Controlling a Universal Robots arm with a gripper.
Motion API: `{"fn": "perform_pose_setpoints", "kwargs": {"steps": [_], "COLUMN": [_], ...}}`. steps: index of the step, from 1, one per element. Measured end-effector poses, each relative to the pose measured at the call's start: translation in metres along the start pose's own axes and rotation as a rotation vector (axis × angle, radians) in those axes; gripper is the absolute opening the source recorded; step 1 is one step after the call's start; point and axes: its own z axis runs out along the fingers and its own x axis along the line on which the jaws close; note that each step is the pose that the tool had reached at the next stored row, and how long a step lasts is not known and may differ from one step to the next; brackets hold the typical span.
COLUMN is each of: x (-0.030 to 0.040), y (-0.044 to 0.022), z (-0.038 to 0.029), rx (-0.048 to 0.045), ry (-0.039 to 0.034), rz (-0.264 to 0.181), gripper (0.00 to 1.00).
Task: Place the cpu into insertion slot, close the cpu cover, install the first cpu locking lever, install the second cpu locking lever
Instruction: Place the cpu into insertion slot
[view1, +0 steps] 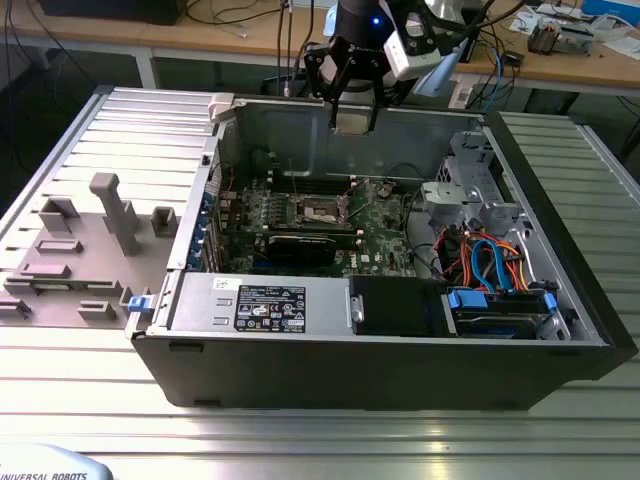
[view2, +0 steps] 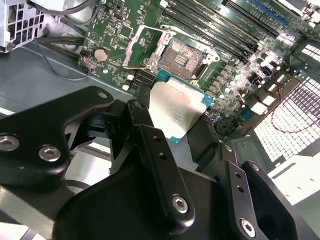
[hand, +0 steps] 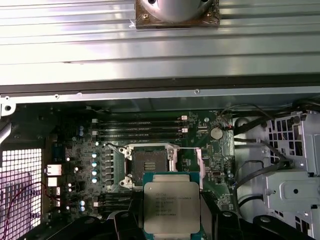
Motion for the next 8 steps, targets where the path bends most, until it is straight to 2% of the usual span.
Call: {"fn": "perform_pose_setpoints", "kwargs": {"steps": [8], "x": [0.0000], "y": [0.0000], "z": [0.0000], "rx": [-0.0006], "ry": [-0.0030], "rz": [0.033], "gripper": [0.54]}}
